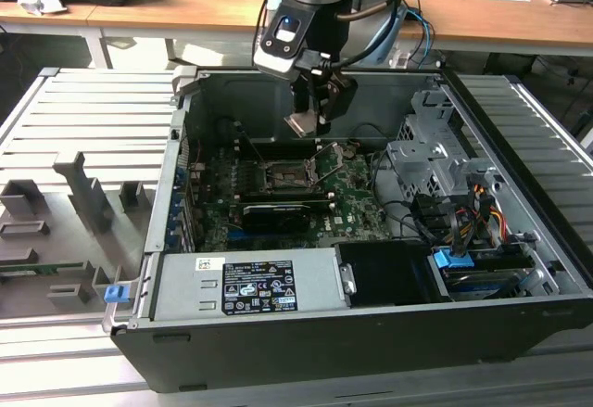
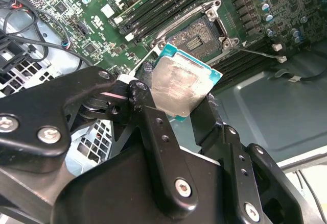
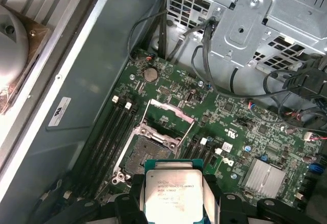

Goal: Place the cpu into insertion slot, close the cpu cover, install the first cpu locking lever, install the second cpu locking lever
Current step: 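Place the cpu into insertion slot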

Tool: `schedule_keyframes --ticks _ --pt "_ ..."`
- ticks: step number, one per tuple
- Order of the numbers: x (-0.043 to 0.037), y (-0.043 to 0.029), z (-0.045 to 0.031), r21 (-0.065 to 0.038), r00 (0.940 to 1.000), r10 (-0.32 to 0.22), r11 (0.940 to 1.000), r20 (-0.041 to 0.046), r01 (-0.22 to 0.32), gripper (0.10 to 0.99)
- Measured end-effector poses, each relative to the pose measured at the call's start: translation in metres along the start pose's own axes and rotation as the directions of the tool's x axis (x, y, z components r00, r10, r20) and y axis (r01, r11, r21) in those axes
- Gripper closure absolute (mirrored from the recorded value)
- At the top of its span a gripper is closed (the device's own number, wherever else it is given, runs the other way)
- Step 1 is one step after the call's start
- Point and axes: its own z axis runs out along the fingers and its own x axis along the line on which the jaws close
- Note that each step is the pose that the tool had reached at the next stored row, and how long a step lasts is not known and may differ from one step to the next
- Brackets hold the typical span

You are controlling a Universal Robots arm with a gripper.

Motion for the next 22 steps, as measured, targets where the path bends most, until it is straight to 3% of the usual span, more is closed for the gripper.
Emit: schedule_keyframes --ticks 17,22 --pt "-0.0001 -0.0005 0.0064 0.000 1.0000 0.002 1.0000 0.0001 -0.002 0.545" --pt "-0.0002 -0.0011 0.0137 -0.002 0.9949 0.100 0.9950 0.0083 -0.100 0.545"
